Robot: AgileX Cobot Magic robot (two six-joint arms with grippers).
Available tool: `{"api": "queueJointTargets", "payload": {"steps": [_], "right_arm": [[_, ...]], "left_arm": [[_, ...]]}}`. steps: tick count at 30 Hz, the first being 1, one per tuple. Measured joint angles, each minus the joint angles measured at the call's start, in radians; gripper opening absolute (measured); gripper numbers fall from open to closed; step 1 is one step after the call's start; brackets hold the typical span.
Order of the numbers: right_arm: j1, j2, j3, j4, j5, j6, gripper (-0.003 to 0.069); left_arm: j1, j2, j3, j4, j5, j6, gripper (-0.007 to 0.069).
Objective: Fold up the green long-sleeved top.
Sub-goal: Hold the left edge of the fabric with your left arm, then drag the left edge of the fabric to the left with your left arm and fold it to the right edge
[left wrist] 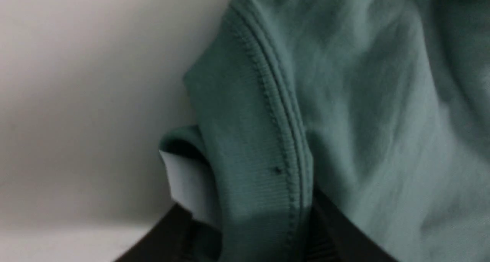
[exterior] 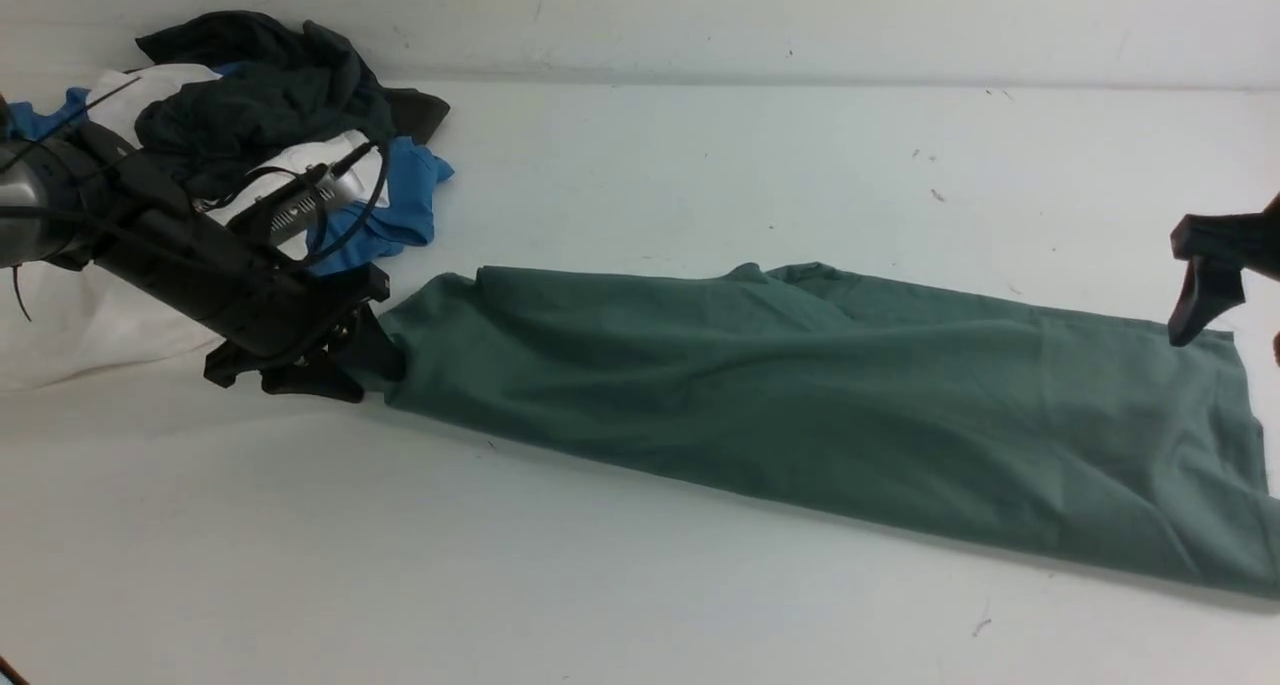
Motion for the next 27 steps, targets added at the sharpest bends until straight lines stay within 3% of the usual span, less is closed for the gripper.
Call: {"api": "queueJointTargets", "payload": {"steps": [1,2,4,9,14,20,24,27], "right_arm": [[0.0,0.0,0.0,0.02,0.0,0.0,0.0554],[0.0,-0.002,0.0,0.033,0.0,0.0,0.0553],[0.0,-0.005,0.0,0.056,0.0,0.0,0.0553],[0.0,-0.052,0.0,0.072,0.0,-0.008,0.0553],[0.0,-0.197,0.007,0.073,0.003,-0.036,0.0541],[0.0,-0.363,0.075,0.07,0.012,-0.086,0.0498],[0.0,-0.441,0.142,0.069,0.02,-0.097,0.0424],[0.0,-0.452,0.187,0.075,0.025,-0.108,0.03]], "left_arm": [[0.0,0.001,0.0,-0.002,0.011,0.001,0.0143],[0.001,0.001,0.0,-0.004,0.023,0.001,0.0088],[0.011,0.001,0.0,-0.002,0.054,0.001,0.0049],[0.054,-0.038,0.0,0.081,0.153,0.001,0.0048],[0.169,-0.227,0.0,0.213,0.251,-0.039,0.0048],[0.271,-0.424,0.0,0.23,0.262,-0.045,0.0048],[0.268,-0.567,0.0,0.16,0.275,-0.052,0.0048],[0.173,-0.65,0.0,0.045,0.288,-0.052,0.0048]]}}
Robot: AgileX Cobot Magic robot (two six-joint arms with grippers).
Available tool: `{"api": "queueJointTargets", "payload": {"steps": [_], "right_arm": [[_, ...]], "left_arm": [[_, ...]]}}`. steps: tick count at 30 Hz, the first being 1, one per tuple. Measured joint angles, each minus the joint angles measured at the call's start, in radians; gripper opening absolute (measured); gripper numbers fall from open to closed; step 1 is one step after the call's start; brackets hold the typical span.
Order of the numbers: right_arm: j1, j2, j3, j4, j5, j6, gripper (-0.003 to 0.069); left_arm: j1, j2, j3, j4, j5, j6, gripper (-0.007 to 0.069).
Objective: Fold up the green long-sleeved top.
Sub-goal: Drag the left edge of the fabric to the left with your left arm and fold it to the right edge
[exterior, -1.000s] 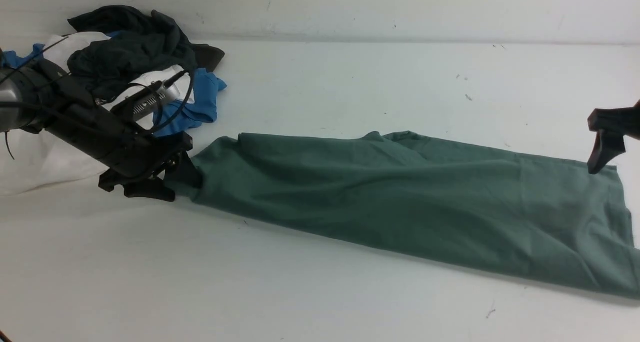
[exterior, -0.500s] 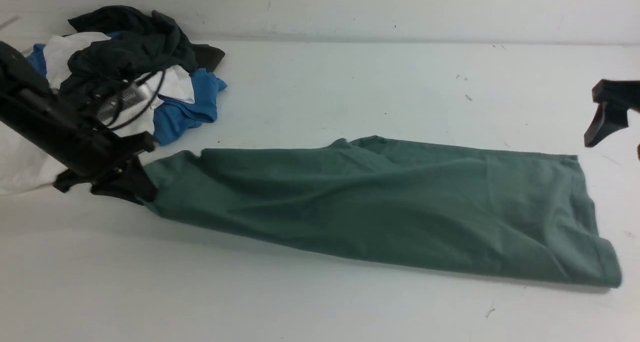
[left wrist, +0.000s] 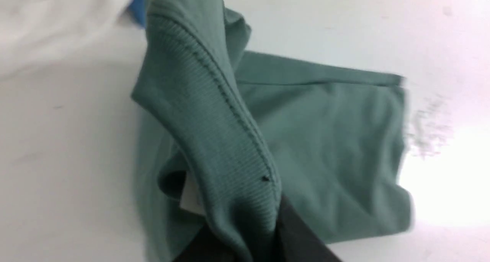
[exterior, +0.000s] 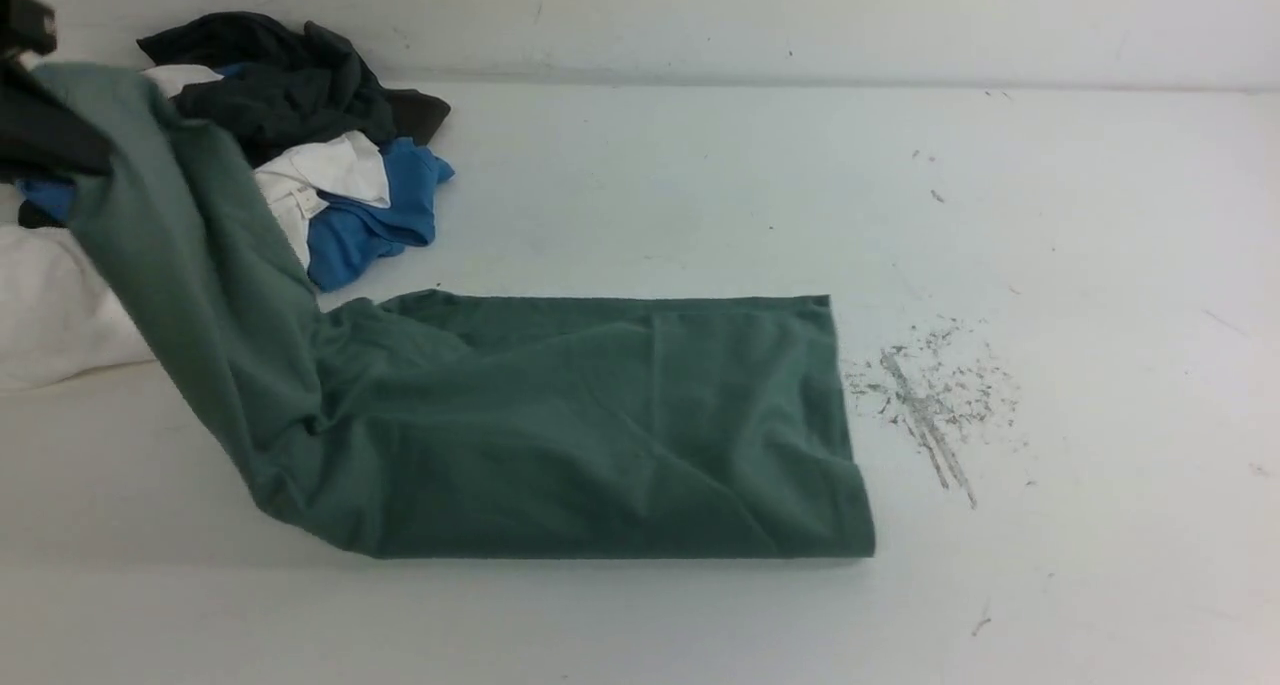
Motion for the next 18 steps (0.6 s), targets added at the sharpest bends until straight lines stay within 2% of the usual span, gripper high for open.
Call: {"api": "queueJointTargets", "payload": {"steps": [1,2,4,6,7,8,12,13,18], "right_arm": [[0.0,0.0,0.002,0.001,0.0,-0.001,0.0293],[0.0,0.0,0.018,0.012,0.0,-0.017,0.0225],[0.0,0.0,0.032,0.025,0.0,-0.034,0.0136],[0.0,0.0,0.04,0.028,-0.001,-0.046,0.0071],[0.0,0.0,0.041,0.028,-0.001,-0.048,0.0064],[0.0,0.001,0.046,0.028,-0.001,-0.055,0.0018],[0.0,0.003,0.046,0.028,-0.001,-0.061,-0.0008],[0.0,0.003,0.046,0.029,-0.001,-0.066,-0.0013],[0.0,0.003,0.046,0.049,-0.001,-0.067,-0.0014]], "left_arm": [[-0.008,-0.002,0.0,-0.011,0.0,0.0,0.0048],[-0.078,-0.008,0.0,-0.041,0.001,-0.004,0.0048],[-0.188,0.006,0.0,-0.056,-0.002,-0.015,0.0048],[-0.28,0.028,0.0,-0.057,-0.024,-0.022,0.0048],[-0.28,0.032,0.0,-0.057,-0.028,-0.022,0.0048],[-0.374,0.069,0.0,-0.061,-0.068,-0.026,0.0048],[-0.484,0.149,0.0,-0.064,-0.14,-0.028,0.0048],[-0.552,0.208,0.0,-0.064,-0.202,-0.028,0.0048],[-0.643,0.333,0.0,-0.069,-0.353,-0.02,0.0048]]}}
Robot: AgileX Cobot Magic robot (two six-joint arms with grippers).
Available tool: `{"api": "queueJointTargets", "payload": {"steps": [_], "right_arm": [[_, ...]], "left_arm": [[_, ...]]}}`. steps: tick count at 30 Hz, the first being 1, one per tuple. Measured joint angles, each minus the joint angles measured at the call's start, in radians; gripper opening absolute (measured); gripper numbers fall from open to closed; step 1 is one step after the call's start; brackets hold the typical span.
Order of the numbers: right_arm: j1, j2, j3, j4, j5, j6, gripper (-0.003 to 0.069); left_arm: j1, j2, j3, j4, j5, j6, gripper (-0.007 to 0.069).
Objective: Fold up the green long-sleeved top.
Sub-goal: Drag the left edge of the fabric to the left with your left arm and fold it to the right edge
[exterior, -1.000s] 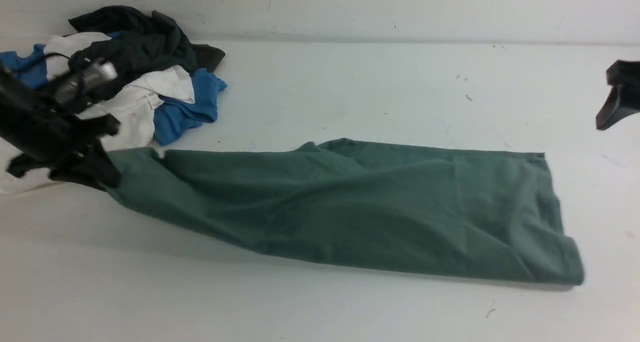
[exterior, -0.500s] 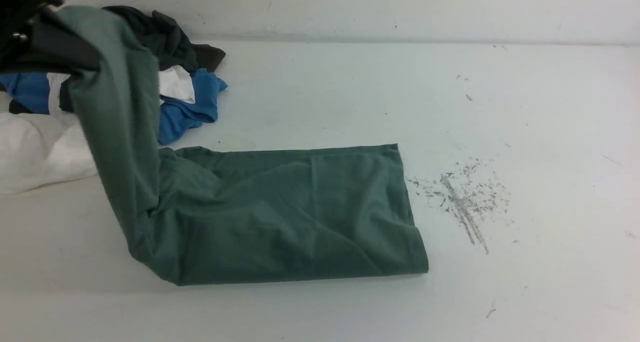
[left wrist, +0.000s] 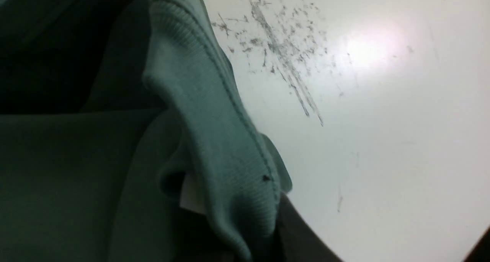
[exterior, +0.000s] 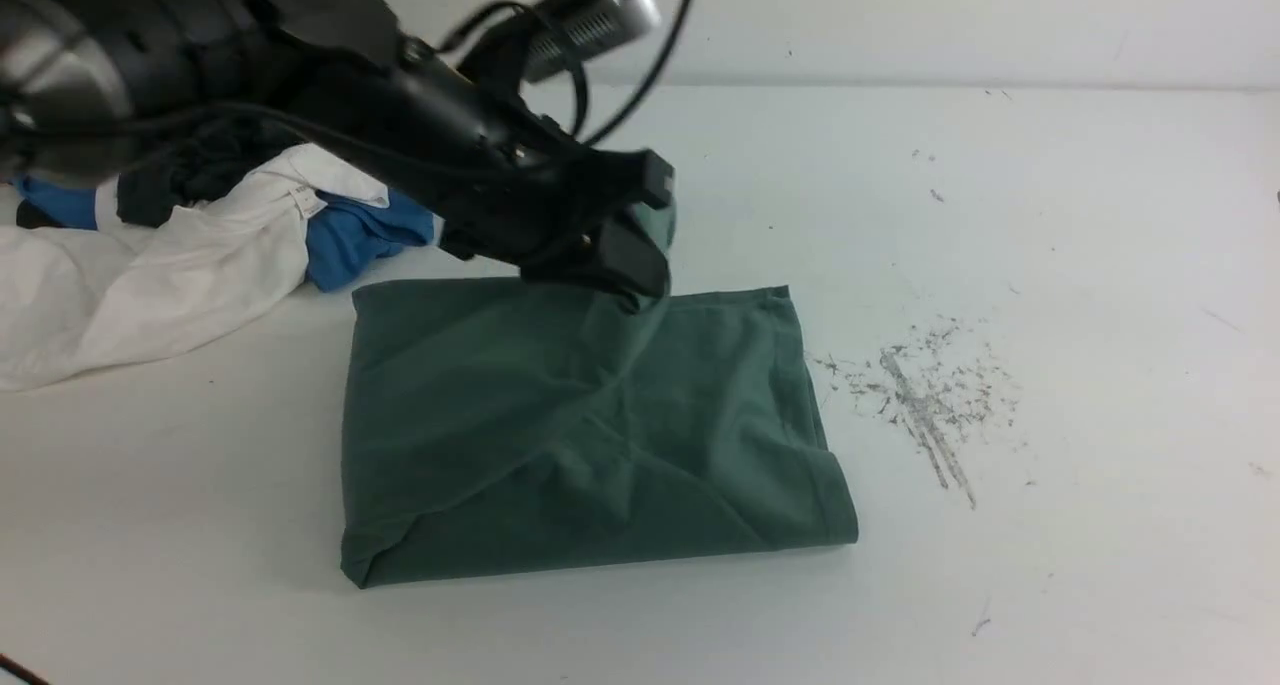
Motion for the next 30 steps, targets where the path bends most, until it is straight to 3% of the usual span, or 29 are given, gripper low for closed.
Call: {"api": "queueJointTargets", "payload": {"steps": [3,10,19,22,26,30], "right_arm": [[0.0,0.0,0.0,0.002,0.0,-0.001,-0.0015],[0.0,0.0,0.0,0.014,0.0,-0.002,-0.0015],[0.0,0.0,0.0,0.052,-0.001,-0.022,-0.0015],[0.0,0.0,0.0,0.052,-0.001,-0.022,-0.0015],[0.0,0.0,0.001,0.053,-0.001,-0.022,-0.0015],[0.0,-0.032,0.026,0.056,-0.004,-0.022,-0.0015]], "left_arm": [[-0.036,0.076,0.0,-0.011,-0.08,0.02,0.0048],[-0.059,0.163,0.0,-0.074,-0.097,0.043,0.0088],[-0.055,0.135,0.0,-0.158,-0.096,0.049,0.0351],[-0.034,0.084,0.0,-0.177,-0.089,0.077,0.0409],[0.023,0.003,0.0,-0.19,-0.041,0.122,0.0414],[0.115,-0.093,0.0,-0.194,0.069,0.129,0.0331]]}}
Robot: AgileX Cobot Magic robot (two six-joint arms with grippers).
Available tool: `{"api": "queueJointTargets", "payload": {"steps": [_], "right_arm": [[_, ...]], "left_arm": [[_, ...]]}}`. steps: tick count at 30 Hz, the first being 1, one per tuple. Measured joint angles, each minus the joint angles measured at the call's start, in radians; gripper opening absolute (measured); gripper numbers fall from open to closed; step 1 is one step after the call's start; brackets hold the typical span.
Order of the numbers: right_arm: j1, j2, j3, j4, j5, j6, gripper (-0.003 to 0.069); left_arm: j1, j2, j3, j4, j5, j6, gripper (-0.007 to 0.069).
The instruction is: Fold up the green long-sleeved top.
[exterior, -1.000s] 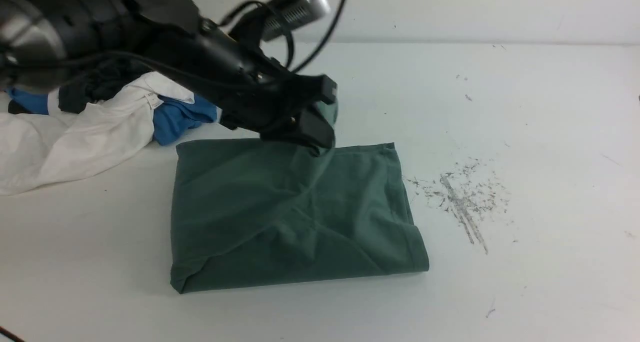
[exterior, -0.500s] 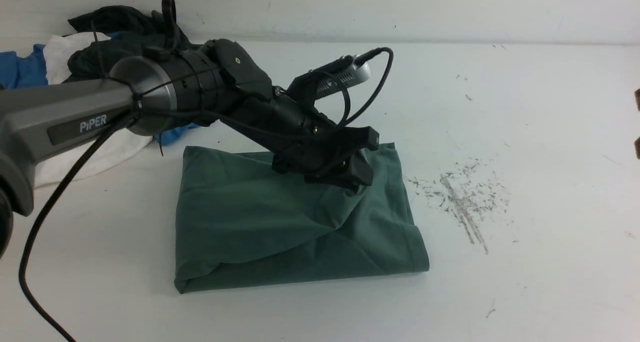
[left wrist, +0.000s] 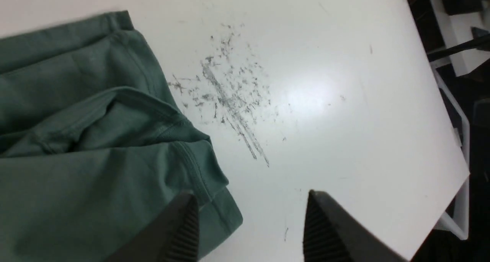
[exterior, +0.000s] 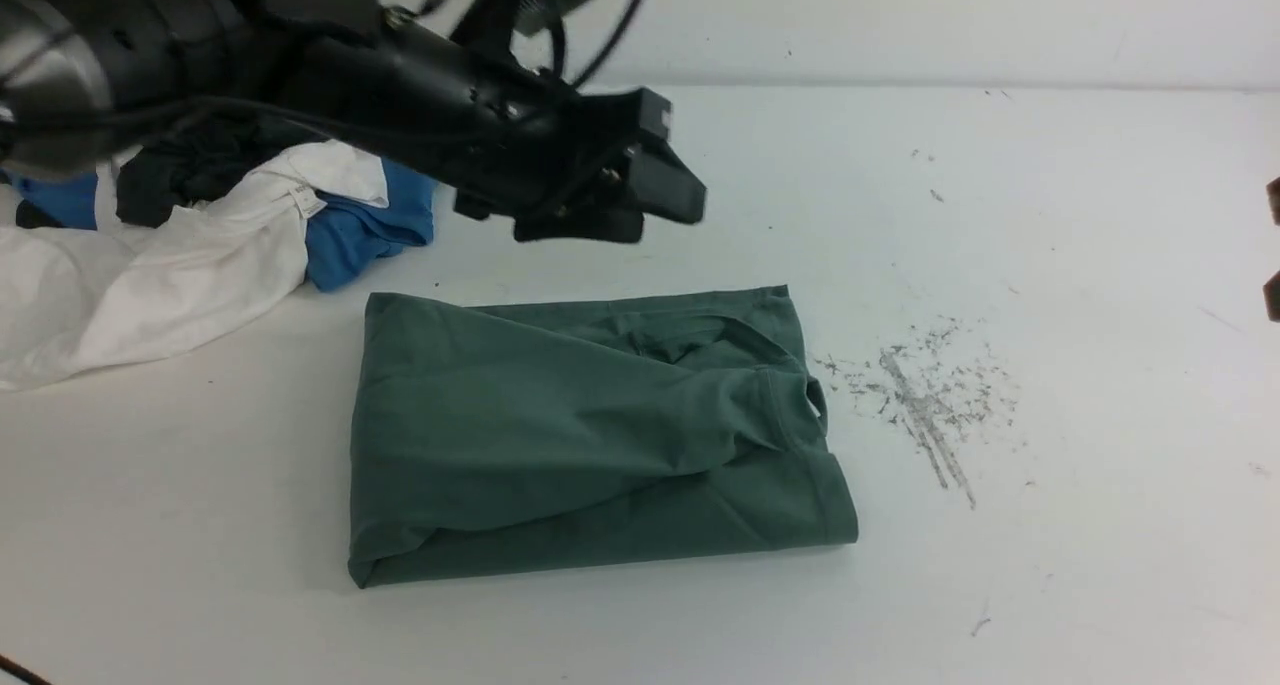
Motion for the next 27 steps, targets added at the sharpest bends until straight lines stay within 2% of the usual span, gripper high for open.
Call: {"api": "queueJointTargets", "payload": {"steps": [1,3,4,7,9,15,22,23,27], "right_arm": [[0.0,-0.003,0.002,0.001,0.0,0.0,-0.0015],[0.0,-0.068,0.012,0.011,0.0,0.0,-0.0015],[0.0,-0.08,0.013,0.01,0.0,0.0,-0.0015],[0.0,-0.205,0.031,0.017,0.0,0.0,-0.0015],[0.0,-0.309,0.067,0.018,0.001,-0.007,-0.0015],[0.0,-0.592,0.263,0.02,-0.04,-0.053,-0.0015],[0.0,-1.028,0.77,0.095,-0.551,-0.235,-0.0015],[0.0,-1.028,0.77,0.095,-0.551,-0.235,-0.0015],[0.0,-1.117,0.968,0.218,-0.804,-0.256,-0.0015]], "left_arm": [[0.006,-0.005,0.0,0.0,0.007,0.0,0.0324],[0.08,-0.071,0.0,0.017,0.098,0.0,0.0213],[0.091,-0.075,0.0,0.018,0.105,0.0,0.0195],[0.172,-0.126,0.0,0.048,0.197,0.001,0.0055],[0.212,-0.14,0.0,0.068,0.236,0.001,0.0011],[0.246,-0.141,0.0,0.111,0.264,0.001,-0.0004],[0.245,-0.135,0.0,0.148,0.279,0.002,-0.0004],[0.245,-0.135,0.0,0.148,0.279,0.002,-0.0004],[0.245,-0.135,0.0,0.148,0.279,0.002,-0.0004]]}}
